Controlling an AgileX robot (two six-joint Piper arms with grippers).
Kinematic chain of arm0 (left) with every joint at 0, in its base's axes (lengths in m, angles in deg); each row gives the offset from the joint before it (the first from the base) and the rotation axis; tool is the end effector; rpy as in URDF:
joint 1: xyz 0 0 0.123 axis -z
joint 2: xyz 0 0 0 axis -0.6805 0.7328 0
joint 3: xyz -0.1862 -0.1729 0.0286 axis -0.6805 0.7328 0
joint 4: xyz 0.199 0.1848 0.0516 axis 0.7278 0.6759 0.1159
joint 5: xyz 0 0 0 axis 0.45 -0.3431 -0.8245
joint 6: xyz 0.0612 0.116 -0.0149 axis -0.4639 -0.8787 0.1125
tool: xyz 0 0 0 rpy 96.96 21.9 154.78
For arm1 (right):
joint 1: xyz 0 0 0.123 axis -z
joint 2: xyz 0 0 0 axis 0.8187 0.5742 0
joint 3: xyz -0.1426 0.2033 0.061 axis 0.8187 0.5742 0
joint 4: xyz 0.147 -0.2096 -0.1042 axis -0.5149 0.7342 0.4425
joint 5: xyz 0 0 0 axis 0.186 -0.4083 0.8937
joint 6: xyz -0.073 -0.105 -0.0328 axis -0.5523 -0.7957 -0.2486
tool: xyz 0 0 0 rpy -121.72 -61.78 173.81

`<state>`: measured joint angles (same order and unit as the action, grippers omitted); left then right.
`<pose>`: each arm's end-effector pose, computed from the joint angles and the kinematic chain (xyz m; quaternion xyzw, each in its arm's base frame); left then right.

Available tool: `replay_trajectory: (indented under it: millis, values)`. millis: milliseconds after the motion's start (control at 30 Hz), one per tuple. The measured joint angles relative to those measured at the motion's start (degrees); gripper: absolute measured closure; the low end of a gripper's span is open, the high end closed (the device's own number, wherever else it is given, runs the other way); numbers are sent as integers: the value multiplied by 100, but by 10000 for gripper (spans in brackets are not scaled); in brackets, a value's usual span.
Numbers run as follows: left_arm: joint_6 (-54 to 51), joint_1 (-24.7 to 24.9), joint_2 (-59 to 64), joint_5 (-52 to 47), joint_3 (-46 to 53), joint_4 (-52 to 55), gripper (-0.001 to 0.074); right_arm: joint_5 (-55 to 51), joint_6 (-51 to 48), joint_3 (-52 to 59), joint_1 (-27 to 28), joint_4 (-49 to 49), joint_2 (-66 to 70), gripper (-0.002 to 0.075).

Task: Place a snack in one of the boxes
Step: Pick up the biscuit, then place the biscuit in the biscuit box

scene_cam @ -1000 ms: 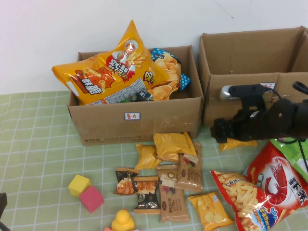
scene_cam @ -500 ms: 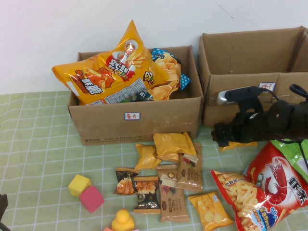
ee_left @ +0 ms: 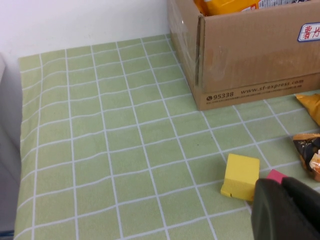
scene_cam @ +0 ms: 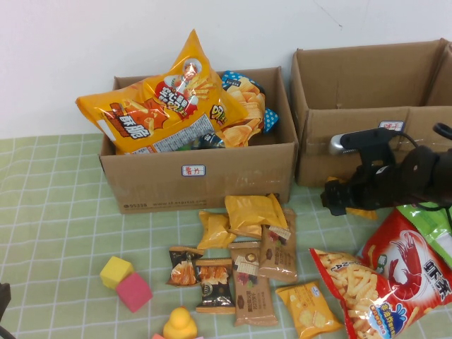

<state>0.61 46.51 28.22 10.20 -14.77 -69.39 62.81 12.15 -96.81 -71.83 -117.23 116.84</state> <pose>0.1891 -0.0189 0.2112 0.0289 0.8162 -0.0479 0.5750 0.4374 0.1366 0.0321 -0.1319 0.9267 0.0682 0.3451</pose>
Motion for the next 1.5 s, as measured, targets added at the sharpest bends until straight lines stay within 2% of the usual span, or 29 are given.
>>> replay_trajectory:
  millis: [100,200,233,500,600,800,1100,1233,1400,1500]
  values:
    - [-8,0,0,3,0,0,737,-64,-13,-19,23,40,4,144]
    - [-8,0,0,3,0,0,737,-155,-13,-19,46,38,4,260]
    - [-8,0,0,11,0,0,737,-233,-13,-27,46,38,4,321]
    - [-26,0,0,11,0,0,737,-879,-13,-53,46,38,-157,370]
    - [-26,0,0,11,0,0,737,-1363,10,-28,46,38,-330,406]
    - [-26,0,0,11,0,0,737,-2360,53,33,12,-131,-975,428]
    - [9,0,0,11,0,0,737,-2567,67,48,0,-469,-2046,433]
    - [9,0,0,11,0,0,737,-1819,67,47,0,-626,-2606,434]
    - [23,0,0,11,0,0,737,494,67,36,0,-1723,-2813,435]
    - [25,0,0,11,0,0,737,1614,67,-91,0,-2016,-2660,435]
